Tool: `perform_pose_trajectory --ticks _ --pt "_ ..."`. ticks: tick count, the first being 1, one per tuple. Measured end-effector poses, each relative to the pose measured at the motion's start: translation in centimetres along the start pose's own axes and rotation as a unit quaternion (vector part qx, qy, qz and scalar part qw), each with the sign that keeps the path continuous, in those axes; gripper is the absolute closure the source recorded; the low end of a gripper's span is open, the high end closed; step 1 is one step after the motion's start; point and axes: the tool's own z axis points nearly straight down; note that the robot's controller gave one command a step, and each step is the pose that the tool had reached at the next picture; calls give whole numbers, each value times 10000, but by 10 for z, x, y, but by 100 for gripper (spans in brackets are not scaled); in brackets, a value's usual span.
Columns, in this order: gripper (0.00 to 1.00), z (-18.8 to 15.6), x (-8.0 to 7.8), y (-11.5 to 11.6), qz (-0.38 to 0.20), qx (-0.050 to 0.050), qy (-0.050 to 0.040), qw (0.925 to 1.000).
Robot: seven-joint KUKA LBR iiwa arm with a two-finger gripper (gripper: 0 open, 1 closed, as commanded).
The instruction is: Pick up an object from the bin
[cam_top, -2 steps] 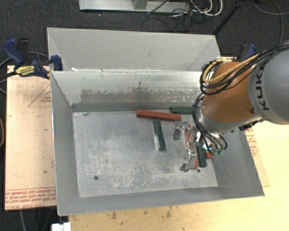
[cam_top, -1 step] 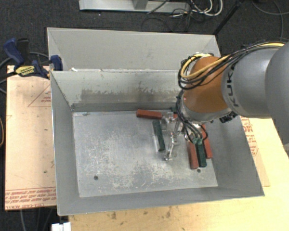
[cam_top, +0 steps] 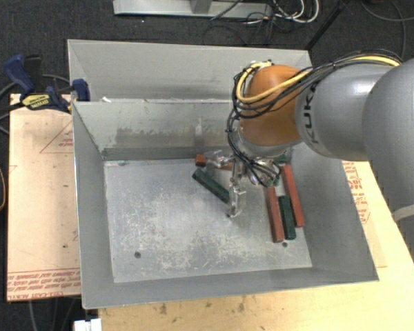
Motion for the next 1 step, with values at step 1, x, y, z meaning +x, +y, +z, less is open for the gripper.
perform_pose_trajectory --ticks 1 --pt "100 -1 0 -1 9 -1 6 10000"
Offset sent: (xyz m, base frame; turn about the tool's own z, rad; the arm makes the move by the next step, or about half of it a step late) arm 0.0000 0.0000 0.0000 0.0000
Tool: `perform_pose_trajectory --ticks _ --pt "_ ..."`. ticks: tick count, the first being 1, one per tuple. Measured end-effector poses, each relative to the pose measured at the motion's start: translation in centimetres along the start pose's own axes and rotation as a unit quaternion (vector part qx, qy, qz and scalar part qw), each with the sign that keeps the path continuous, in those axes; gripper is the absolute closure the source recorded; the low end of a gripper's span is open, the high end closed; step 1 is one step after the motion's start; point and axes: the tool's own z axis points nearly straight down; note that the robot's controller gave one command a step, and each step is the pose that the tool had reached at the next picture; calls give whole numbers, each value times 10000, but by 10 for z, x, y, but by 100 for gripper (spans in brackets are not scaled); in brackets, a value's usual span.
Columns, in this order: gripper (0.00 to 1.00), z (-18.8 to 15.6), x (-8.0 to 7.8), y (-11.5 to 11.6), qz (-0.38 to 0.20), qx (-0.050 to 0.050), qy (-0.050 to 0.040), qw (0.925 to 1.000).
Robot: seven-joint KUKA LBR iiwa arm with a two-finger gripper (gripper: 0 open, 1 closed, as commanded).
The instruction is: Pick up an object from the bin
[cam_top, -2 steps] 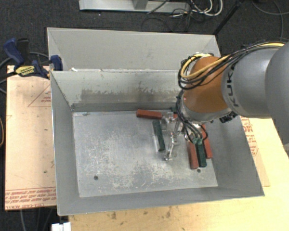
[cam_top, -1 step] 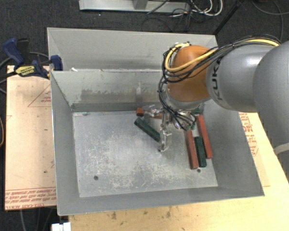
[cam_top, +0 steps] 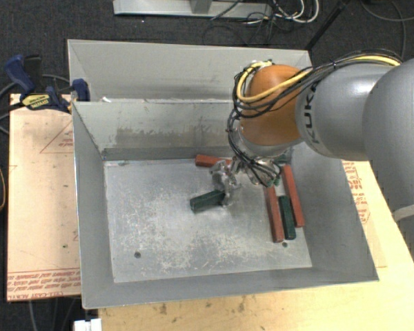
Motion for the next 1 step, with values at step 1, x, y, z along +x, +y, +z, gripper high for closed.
perform_pose_trajectory --ticks 1 --pt "100 -168 -6 21 -114 13 -41 9999"
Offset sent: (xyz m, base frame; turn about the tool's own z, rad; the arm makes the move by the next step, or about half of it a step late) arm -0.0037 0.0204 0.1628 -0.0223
